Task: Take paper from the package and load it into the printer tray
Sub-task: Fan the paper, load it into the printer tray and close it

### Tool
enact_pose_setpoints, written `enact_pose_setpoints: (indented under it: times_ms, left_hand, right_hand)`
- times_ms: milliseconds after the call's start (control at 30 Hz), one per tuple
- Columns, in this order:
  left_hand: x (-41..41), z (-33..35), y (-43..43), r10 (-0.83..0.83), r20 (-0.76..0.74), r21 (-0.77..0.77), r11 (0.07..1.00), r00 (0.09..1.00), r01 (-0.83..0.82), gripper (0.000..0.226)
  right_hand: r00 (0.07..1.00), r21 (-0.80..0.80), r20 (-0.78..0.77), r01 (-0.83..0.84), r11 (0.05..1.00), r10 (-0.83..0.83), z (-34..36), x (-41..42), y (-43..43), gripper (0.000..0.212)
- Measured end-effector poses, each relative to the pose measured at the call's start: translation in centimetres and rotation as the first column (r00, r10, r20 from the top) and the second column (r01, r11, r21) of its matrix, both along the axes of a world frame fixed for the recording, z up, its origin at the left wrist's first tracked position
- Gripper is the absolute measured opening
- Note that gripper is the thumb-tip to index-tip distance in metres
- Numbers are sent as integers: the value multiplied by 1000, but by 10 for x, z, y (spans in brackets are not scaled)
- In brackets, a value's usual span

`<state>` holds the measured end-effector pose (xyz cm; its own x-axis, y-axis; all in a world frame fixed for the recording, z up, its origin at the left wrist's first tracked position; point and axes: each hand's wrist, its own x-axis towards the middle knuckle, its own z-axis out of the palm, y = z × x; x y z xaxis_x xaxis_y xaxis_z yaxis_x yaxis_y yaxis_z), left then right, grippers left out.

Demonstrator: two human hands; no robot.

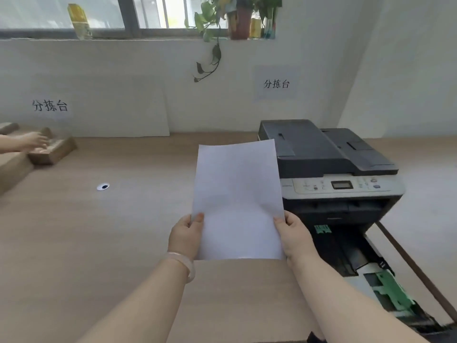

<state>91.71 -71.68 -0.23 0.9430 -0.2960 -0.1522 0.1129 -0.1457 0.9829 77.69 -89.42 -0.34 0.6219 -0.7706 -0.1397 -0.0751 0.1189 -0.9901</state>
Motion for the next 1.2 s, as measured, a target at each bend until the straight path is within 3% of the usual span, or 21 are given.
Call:
enact_pose_setpoints:
  times_ms: [100,267,367,433,533,700,867,1000,1100,1200]
  left_hand:
    - [3,-19,1,-55,-162,4,998,985,56,23]
    - [6,-36,9,-178,-440,-216,972,880,89,27]
    - [6,-42,4,-191,-517,-180,977,835,112,33]
    - [6,-46,-4,-147,-494,-54,989,857,138,32]
    - [12,-54,-13,-130,-344,115,977,930,179,30]
    - [20,-66,-30,-95,-261,14,995,961,102,19]
    - [32,-88,-47,-123,-195,-27,992,973,120,10]
    - [35,-121,-44,-124,-252,117,981,960,157,8]
    - [36,-134,-42,-162,-259,235,946,952,225,10]
    - [43,-132,-44,-174,-221,236,945,959,226,12]
  right_hand:
    - [994,0,-63,-94,996,93,-14,2,-15,14]
    - [963,47,-113,-240,970,244,-37,4,-32,18]
    - [939,77,-148,-302,950,311,-49,9,-33,24]
    - [925,83,-170,-331,940,340,-56,12,-35,24]
    - [897,105,-213,-373,922,387,-60,17,-44,31]
    - [916,95,-134,-368,925,378,-54,38,-55,36]
    - [936,-23,-204,-297,955,286,-69,58,-54,17]
    - [900,-20,-345,-291,956,267,-105,57,-45,28]
    - [879,21,-380,-303,953,288,-119,52,-41,23]
    - [889,-25,-390,-271,962,240,-119,56,-44,17]
